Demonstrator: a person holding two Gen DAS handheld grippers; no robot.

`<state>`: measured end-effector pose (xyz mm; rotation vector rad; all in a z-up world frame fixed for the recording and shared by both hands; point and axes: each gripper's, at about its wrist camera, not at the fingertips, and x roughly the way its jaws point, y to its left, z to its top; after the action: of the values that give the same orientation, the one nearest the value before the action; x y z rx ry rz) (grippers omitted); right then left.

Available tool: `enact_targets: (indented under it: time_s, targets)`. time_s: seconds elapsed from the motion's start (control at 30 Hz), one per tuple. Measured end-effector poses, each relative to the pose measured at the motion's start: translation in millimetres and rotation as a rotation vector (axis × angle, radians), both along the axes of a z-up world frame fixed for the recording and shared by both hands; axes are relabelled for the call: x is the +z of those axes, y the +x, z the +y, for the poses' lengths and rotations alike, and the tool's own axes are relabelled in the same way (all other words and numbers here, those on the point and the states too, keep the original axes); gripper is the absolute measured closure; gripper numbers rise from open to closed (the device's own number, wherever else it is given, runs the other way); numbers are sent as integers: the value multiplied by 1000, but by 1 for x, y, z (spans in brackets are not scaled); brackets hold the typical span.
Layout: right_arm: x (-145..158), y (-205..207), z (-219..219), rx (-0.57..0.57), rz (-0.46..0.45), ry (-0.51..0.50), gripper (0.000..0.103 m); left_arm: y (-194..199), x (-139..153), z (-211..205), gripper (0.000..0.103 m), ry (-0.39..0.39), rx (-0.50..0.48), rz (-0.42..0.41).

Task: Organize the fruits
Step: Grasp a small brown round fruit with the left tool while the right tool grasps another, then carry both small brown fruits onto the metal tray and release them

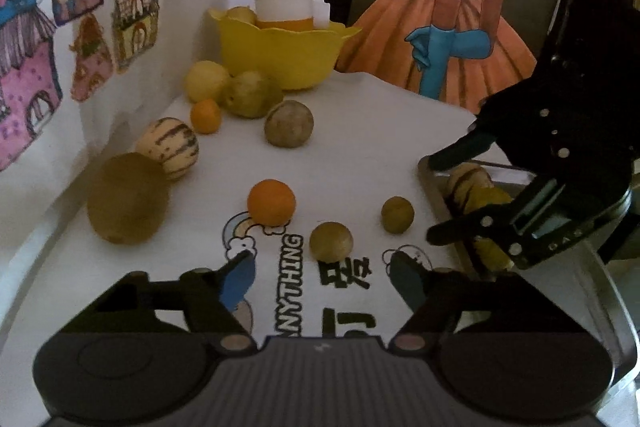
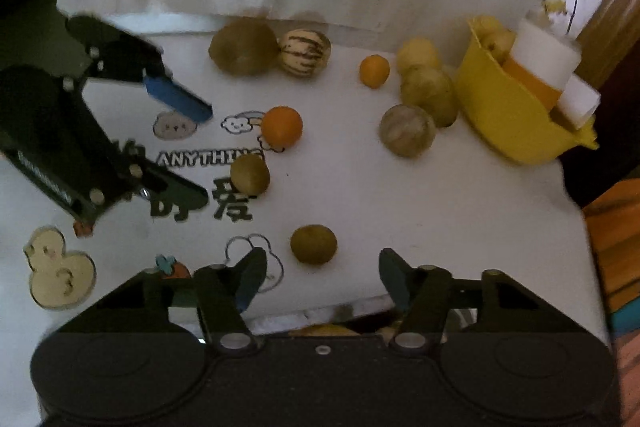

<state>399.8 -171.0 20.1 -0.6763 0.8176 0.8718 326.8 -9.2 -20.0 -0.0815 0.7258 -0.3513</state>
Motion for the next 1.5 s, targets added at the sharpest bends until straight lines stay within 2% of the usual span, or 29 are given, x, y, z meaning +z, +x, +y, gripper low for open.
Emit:
enact_targets:
  time_s: [0.1, 0.27, 0.47, 0.6, 0.73, 0.9, 1.13, 1.3, 1.5]
  targets:
    - [0, 8, 1, -14, 33, 24, 49, 5, -2, -1, 35, -18, -6, 11]
    - [-4, 13, 7, -11, 30, 3, 60, 12, -6, -5, 46, -20, -1, 21]
    - [-9, 13, 9, 0, 38, -5, 62, 19, -10, -4, 58, -39, 9, 32]
    - [-13, 16, 12, 3, 46, -12, 64, 23, -11, -2, 62, -70, 13, 43]
    - [-16, 18, 13, -5, 64, -4, 70, 27, -12, -1, 73, -75, 15, 49]
    - [-16, 21, 11, -21, 90, 35, 71, 28, -13, 1, 74, -90, 9, 55]
    - [-14, 10, 7, -48, 67, 96, 72, 22, -10, 3, 74, -103, 33, 52]
    - [1, -9, -7, -115, 13, 183, 72, 11, 0, 2, 74, -112, 45, 31]
    - [36, -45, -31, -151, -74, 291, 72, -1, 21, -10, 74, -127, 42, -11]
